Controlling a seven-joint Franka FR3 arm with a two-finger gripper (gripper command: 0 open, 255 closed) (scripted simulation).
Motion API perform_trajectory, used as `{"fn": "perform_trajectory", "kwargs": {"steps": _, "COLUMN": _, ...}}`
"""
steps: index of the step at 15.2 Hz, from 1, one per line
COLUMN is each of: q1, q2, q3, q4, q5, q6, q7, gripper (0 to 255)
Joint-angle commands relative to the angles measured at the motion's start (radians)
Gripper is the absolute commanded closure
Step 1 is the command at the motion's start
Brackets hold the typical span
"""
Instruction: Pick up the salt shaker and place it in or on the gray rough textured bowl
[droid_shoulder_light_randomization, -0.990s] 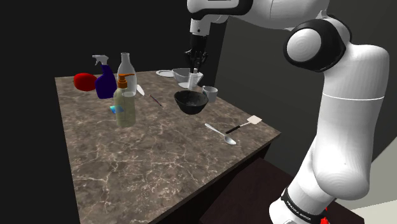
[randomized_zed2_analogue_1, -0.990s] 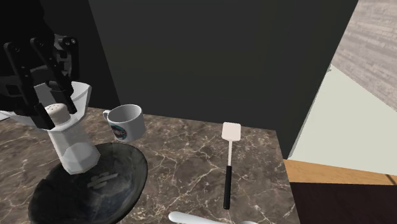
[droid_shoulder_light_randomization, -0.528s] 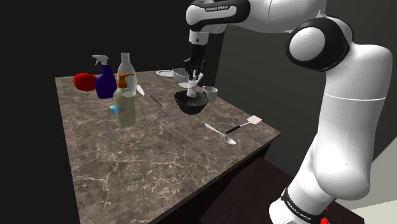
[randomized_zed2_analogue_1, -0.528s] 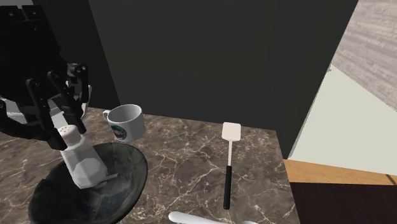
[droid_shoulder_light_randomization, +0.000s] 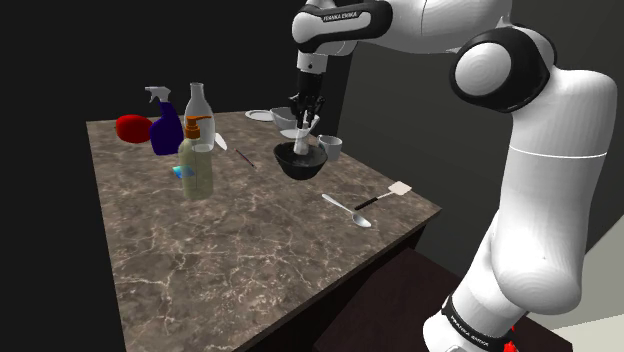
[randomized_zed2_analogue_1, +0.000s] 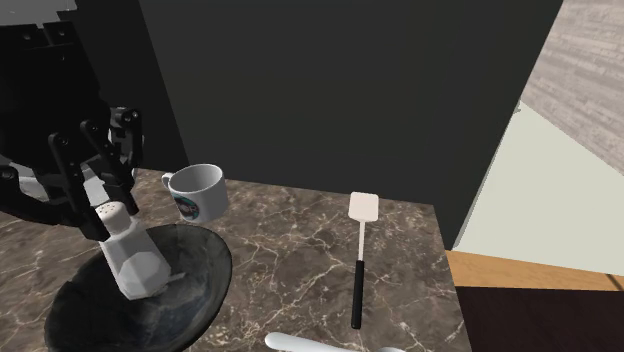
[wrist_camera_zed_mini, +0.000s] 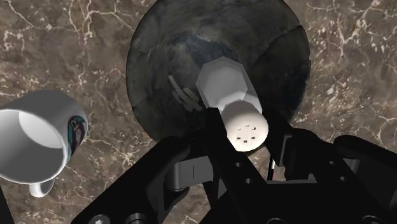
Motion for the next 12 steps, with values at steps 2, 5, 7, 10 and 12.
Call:
{"fn": "perform_trajectory", "kwargs": {"steps": 2, "q1": 0.0, "q2": 0.0, "q3": 0.0, "q4": 0.0, "q5": 0.0, "q6": 0.0, "q7": 0.0, "gripper": 0}}
{"fn": "perform_trajectory", "kwargs": {"steps": 5, "q1": 0.0, "q2": 0.0, "q3": 0.0, "q4": 0.0, "q5": 0.0, "q6": 0.0, "q7": 0.0, "gripper": 0}}
{"fn": "perform_trajectory", "kwargs": {"steps": 7, "q1": -0.002, "q2": 0.003, "q3": -0.001, "q4": 0.037, "q5": 0.0, "q6": -0.035, "q7": 0.0, "gripper": 0}}
{"fn": "perform_trajectory", "kwargs": {"steps": 10, "q1": -0.012, "q2": 0.021, "q3": -0.003, "q4": 0.157, "q5": 0.005, "q6": -0.137, "q7": 0.0, "gripper": 0}}
{"fn": "perform_trajectory", "kwargs": {"steps": 12, "q1": -0.012, "q2": 0.02, "q3": -0.003, "q4": 0.157, "q5": 0.005, "q6": -0.137, "q7": 0.0, "gripper": 0}}
